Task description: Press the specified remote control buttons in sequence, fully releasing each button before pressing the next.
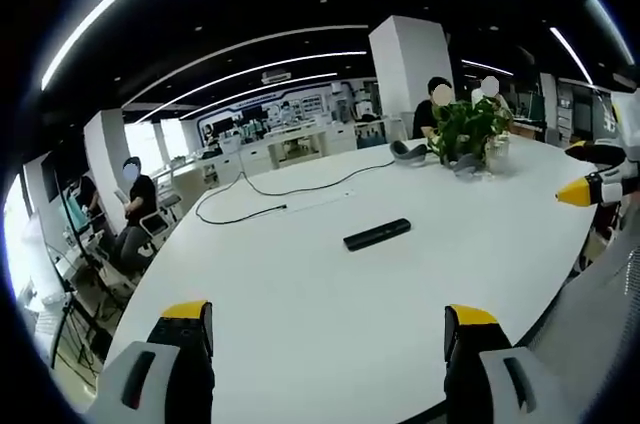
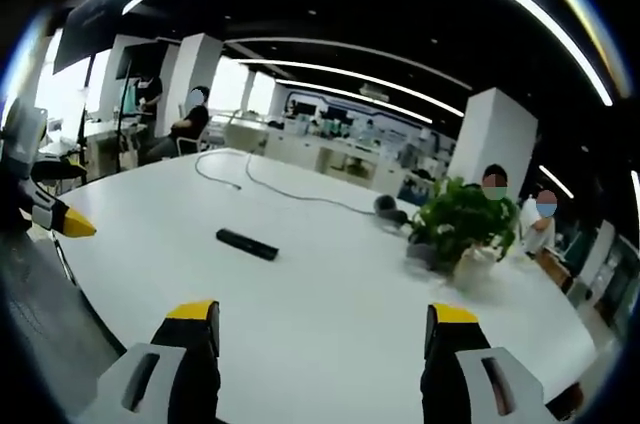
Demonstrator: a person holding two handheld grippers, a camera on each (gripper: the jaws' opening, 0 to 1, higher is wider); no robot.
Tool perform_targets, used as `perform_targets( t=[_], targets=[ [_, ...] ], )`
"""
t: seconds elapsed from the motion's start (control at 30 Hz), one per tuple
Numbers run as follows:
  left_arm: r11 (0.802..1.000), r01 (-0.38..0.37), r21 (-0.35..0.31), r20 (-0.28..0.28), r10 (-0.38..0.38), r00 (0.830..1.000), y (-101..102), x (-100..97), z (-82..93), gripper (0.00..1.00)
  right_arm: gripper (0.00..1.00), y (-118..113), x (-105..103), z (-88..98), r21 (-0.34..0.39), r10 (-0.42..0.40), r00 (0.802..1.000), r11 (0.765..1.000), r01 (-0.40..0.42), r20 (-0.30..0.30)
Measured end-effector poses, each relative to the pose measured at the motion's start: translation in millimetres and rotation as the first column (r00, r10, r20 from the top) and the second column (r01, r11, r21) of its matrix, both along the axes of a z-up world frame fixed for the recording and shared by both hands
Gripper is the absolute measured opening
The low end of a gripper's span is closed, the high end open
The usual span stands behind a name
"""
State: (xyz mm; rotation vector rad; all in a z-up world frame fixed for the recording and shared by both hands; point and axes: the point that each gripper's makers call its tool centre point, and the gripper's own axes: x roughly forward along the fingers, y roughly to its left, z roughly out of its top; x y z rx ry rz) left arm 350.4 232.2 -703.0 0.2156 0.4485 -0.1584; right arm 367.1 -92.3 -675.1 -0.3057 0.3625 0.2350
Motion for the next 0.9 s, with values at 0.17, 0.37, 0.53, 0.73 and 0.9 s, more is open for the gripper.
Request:
perform_targets(
  t=[0.17,0.37,0.53,0.73,0.9],
  targets=[
    [1.0,0.015,0.001,-0.019,-0.014,1.0,-3,-0.6,-3.7,1.0,0.83,-1,0,1.0,0.002,-0.005,1.0,1.0,0.005,0.005],
    [1.0,0.019,0.005,-0.028,-0.019,0.999,-4,-0.9,-5.6,1.0,0.83,-1,0,0.2,0.002,-0.003,1.0,1.0,0.003,0.001],
    [1.0,0.029,-0.001,-0.051,-0.029,0.998,-6,-1.3,-9.4,1.0,0.83,0,0,-0.8,-0.005,0.0,1.0,1.0,0.0,-0.004],
    [0.998,0.055,0.01,-0.088,-0.054,0.995,-11,-2.0,-16.6,1.0,0.83,2,0,-3.1,-0.014,0.011,1.0,1.0,-0.011,-0.012],
    [0.997,0.08,0.024,-0.119,-0.076,0.99,-15,-2.9,-21.8,1.0,0.82,2,-1,-4.8,-0.017,0.011,1.0,1.0,-0.012,-0.02]
  ],
)
